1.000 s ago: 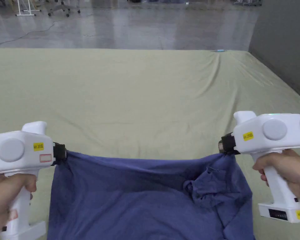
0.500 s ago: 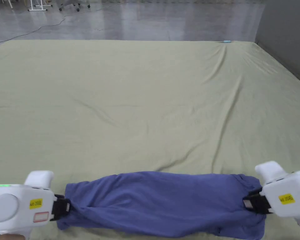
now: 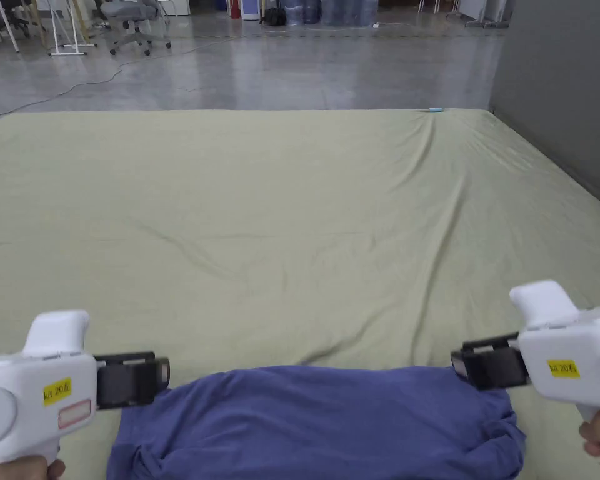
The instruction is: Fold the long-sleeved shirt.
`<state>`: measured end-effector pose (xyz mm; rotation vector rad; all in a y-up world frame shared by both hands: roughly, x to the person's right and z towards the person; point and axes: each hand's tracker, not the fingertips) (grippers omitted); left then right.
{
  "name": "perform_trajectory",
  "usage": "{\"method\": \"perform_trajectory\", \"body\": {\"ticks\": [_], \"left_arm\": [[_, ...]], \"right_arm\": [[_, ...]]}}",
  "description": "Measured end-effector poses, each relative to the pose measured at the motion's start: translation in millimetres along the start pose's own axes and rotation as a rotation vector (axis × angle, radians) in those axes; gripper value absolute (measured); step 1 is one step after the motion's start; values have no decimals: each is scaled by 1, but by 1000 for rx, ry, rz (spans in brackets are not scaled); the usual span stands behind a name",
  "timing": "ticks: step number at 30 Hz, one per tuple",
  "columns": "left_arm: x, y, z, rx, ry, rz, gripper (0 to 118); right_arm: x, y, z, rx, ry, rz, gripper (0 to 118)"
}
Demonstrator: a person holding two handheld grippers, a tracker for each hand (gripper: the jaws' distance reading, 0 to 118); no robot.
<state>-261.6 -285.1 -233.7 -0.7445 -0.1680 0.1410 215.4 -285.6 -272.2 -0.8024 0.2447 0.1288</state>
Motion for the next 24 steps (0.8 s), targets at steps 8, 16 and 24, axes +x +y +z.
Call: {"method": "perform_trajectory", "body": {"ticks": [8,16,24], "left_arm": [[8,12,-36,43,39,-37,0],[-25,1,-52,79,8,4,0],[-122,-50,-121,-278,-221,370,117]], "right_arm": [[-23,28,-25,81,-30,-24,0],[-24,22,-32,104,-34,-79,0],[-37,11,-25,75,12,-25,0]]}}
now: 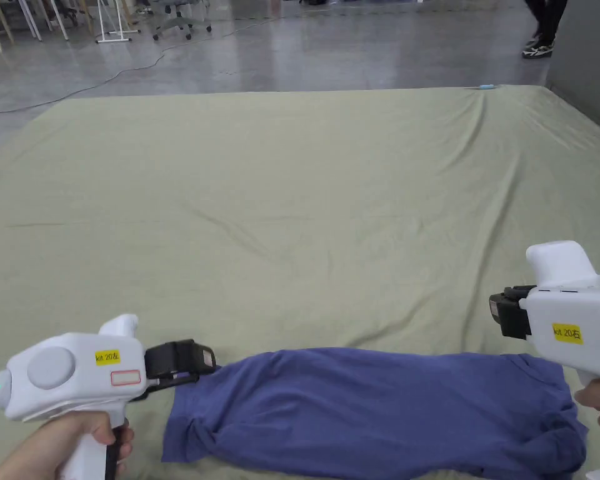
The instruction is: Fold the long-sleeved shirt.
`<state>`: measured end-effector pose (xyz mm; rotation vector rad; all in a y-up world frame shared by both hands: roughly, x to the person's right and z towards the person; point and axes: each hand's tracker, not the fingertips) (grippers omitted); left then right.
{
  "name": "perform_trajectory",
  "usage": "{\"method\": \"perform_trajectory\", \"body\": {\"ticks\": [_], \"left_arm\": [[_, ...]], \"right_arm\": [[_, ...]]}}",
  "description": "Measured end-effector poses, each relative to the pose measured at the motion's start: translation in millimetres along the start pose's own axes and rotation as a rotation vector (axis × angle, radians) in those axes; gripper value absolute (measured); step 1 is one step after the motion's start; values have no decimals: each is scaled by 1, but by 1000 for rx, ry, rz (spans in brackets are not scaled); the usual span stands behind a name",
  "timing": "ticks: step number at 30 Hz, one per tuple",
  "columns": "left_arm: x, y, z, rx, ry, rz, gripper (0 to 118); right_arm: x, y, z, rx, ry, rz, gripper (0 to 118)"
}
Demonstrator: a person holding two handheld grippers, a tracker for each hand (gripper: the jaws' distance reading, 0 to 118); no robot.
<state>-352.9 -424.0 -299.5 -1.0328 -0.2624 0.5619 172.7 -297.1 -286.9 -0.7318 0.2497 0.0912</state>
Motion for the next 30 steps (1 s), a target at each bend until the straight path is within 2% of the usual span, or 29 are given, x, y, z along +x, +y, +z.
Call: {"method": "perform_trajectory", "body": {"ticks": [3,4,5,6,9,13,14,17,18,19,20,21,23,26,30], "left_arm": [[-32,-24,-26,-66,-102,161,117],[-37,-27,-34,-61,-181,202,118],[-33,-28,-31,23,-190,190,118],[-29,-33,-32,53,-263,185,117],[-19,-39,-56,-28,-458,306,117],[14,-39,-76,2,-446,213,117],[-6,-34,-89,-9,-449,202,117],[1,-26,-84,-36,-359,95,114],[-7,-25,-80,-1,-220,30,92],[-8,-21,-81,26,-121,-4,0],[-13,-26,-84,-62,-186,35,1],[-14,-23,-78,-21,-237,41,1],[-13,-19,-68,7,-173,22,1],[-26,-10,-54,21,-203,61,1],[-51,4,-18,74,-146,79,1]], "right_arm": [[0,-1,-3,-14,17,-4,0],[0,-2,-3,-18,20,-1,0],[-1,-3,-3,-20,25,1,0],[-1,-3,-3,-23,28,1,0],[-1,-4,-2,-31,41,-12,0],[-2,-6,-1,-35,40,-18,0],[-2,-6,-1,-35,39,-19,0],[-1,-6,-1,-40,36,-26,0],[-1,-7,-1,-41,36,-28,0],[-1,-7,-1,-43,35,-30,0],[-2,-7,-2,-47,34,-29,0],[-2,-6,-2,-50,33,-27,0],[-3,-6,-2,-51,30,-25,0],[-4,-3,-1,-52,31,-23,0],[-4,-1,-1,-49,32,-20,0]]}}
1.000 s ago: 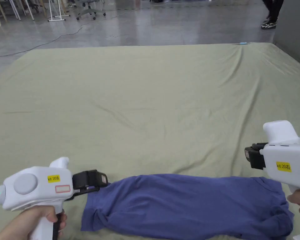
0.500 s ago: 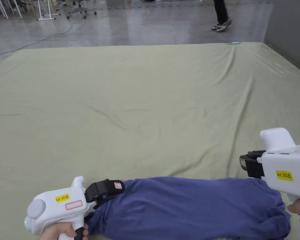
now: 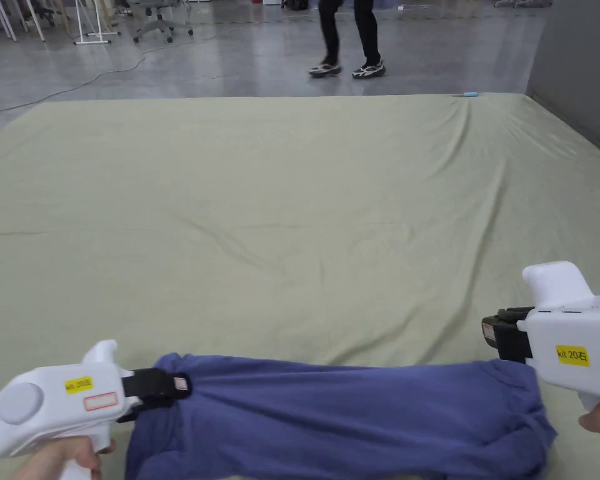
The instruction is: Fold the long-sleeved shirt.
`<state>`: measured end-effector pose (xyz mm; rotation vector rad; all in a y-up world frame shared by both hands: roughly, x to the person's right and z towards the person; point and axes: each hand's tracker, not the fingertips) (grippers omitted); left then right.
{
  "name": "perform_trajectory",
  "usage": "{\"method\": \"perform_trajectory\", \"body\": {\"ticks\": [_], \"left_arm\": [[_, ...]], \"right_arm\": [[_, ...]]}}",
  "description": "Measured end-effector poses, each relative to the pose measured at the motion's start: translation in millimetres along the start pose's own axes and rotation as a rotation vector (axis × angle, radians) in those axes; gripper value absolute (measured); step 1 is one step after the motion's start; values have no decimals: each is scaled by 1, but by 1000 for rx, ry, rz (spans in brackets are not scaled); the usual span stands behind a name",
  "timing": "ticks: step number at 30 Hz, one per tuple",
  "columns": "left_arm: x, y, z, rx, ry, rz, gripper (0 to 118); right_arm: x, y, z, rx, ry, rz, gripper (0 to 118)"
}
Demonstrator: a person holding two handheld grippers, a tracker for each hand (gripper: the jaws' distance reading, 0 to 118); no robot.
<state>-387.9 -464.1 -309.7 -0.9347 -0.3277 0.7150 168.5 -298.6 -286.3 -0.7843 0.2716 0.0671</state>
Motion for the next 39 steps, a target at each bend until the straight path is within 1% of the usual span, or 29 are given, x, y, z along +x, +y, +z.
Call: {"method": "perform_trajectory", "body": {"ticks": [2,4,7,8,9,11,13,14,15,16,18,20,22,23,26,27,28,29,30,31,32,33,35,37,38,39], "left_arm": [[-23,14,29,41,49,51,1],[-33,18,62,94,149,68,1],[-45,21,89,80,202,145,1],[-37,20,94,69,182,144,1],[-29,23,97,110,217,73,1],[5,19,93,96,127,8,1],[47,14,84,55,20,2,1],[72,9,74,48,-53,5,1],[93,5,65,28,-97,-4,1],[95,12,50,-3,-143,-20,1],[144,3,17,-72,-210,-44,1],[187,-11,-15,-124,-209,-52,1],[215,-20,-51,-159,-197,-57,1],[226,-25,-72,-182,-171,-85,1],[229,-28,-131,-272,-114,-110,1],[228,-35,-148,-293,-96,-102,1],[225,-40,-159,-302,-78,-76,5],[220,-41,-169,-308,-63,-68,15],[217,-42,-176,-310,-60,-63,37],[216,-41,-176,-306,-64,-67,81],[219,-45,-168,-291,-66,-79,105],[220,-41,-161,-245,-72,-106,114],[223,-32,-134,-166,-147,-125,114],[226,-25,-104,-136,-176,-143,112],[222,-22,-90,-136,-168,-153,102],[220,-21,-79,-121,-153,-168,73]], "right_arm": [[0,1,-1,2,4,1,0],[-2,1,-3,0,2,4,0],[-3,0,-6,-7,16,7,0],[-4,1,-8,-11,20,8,0],[-5,1,-9,-12,23,10,0],[-7,2,-9,-12,23,16,0],[-8,2,-9,-9,31,18,0],[-8,3,-9,-9,32,18,0],[-8,3,-9,-7,32,18,0],[-8,3,-9,-5,32,19,0],[-6,3,-6,-2,33,21,0],[-3,2,-2,2,31,22,0],[1,1,2,9,29,22,0],[3,0,5,13,26,19,0],[11,-4,9,20,20,12,0],[14,-6,9,20,19,7,0],[17,-8,10,18,17,2,0],[19,-9,11,19,16,-2,0],[22,-11,12,19,15,-4,0],[24,-13,12,18,14,-6,0],[26,-14,12,17,13,-9,0],[27,-14,13,15,12,-9,0],[29,-15,13,12,10,-6,0],[30,-16,12,7,10,-3,0],[30,-16,12,6,9,-3,0],[29,-16,12,5,6,-3,0]]}}
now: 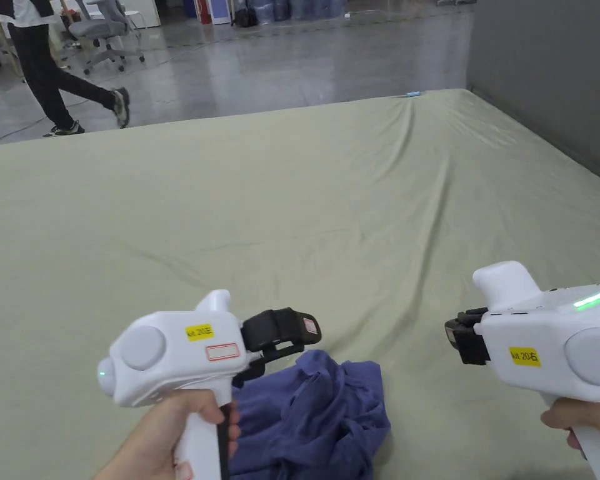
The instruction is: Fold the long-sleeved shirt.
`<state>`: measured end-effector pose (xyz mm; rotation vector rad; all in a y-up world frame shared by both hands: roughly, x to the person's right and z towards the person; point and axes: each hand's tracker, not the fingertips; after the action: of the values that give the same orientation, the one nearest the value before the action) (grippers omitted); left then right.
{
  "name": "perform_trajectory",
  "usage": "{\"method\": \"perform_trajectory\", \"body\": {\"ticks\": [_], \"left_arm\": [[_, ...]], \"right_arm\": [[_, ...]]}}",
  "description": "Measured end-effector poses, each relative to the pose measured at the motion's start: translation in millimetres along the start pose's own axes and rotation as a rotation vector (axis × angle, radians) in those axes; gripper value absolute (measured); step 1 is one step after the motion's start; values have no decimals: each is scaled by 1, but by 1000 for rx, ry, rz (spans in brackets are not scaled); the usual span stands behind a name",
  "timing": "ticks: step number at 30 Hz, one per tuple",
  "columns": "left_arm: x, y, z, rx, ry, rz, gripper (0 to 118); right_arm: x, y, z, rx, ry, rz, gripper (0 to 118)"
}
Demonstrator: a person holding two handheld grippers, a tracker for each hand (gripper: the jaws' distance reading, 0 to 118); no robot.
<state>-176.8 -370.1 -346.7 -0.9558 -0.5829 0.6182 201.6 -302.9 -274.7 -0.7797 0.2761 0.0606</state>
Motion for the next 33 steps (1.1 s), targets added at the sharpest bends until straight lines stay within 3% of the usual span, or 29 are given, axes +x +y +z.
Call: {"method": "perform_trajectory", "body": {"ticks": [1,2,5,9,15,21,24,28,33], "left_arm": [[-2,1,9,10,32,-40,5],[-5,0,15,27,107,-92,0],[-16,-9,3,9,323,-210,0],[-27,-22,-38,-96,184,-84,0],[14,-49,-115,-233,141,-182,0],[38,-68,-156,-317,65,-154,0],[37,-58,-130,-282,52,-161,0],[22,-30,-70,-170,51,-134,0],[-31,-16,23,2,106,-51,0]], "right_arm": [[-1,0,0,-1,-1,2,0],[-2,-1,0,-3,2,5,0],[-8,0,-1,-6,12,16,0],[-14,2,1,-2,16,22,0],[-9,2,6,2,3,24,0],[-2,1,7,-10,-18,-8,0],[-12,10,3,-11,4,-13,0],[-44,35,-21,-29,116,-4,0],[-88,40,-71,-95,288,-105,0]]}}
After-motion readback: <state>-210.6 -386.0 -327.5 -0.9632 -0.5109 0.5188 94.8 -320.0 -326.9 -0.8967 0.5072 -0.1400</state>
